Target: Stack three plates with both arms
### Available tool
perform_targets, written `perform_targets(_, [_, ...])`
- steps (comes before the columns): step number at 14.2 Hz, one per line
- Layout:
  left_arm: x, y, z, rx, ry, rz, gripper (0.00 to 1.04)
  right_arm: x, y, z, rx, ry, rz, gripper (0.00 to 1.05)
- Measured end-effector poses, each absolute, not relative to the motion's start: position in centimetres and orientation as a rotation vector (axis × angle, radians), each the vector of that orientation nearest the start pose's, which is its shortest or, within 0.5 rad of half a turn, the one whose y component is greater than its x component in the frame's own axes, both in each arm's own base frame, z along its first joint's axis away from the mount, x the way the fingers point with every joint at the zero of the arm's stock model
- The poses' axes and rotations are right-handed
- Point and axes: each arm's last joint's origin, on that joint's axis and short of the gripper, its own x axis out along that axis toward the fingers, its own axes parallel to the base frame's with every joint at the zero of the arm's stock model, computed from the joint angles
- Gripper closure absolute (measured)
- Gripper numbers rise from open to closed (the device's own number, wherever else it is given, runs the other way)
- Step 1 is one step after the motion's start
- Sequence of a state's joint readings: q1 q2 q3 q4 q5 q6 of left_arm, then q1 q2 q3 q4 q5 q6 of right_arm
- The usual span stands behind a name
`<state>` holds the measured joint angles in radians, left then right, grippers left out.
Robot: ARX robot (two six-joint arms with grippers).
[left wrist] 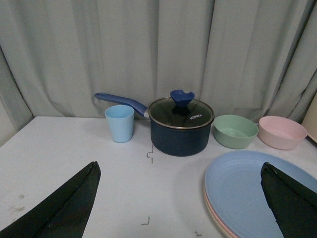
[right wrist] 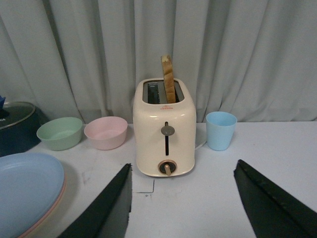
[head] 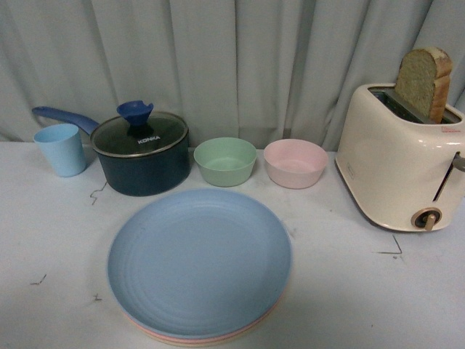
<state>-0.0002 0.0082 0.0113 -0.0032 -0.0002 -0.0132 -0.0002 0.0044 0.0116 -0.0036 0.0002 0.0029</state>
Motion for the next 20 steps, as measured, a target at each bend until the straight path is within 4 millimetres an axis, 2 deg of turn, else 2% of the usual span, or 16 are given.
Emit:
perform_targets(3, [9.75,0.00,16.64,-0.013,0.000,0.000,0.07,9.73,0.00,16.68,0.003,-0.004,0.000,0.08])
perform_targets(4, [9.75,0.00,16.64,-0.013,0.000,0.000,0.07,9.73,0.00,16.68,0.003,-0.004,0.000,0.05])
perform_targets(20, [9.75,0.00,16.64,-0.013,0.001,0.000,0.07,9.73,0.00,16.68,0.003,-0.004,0.000,0.06])
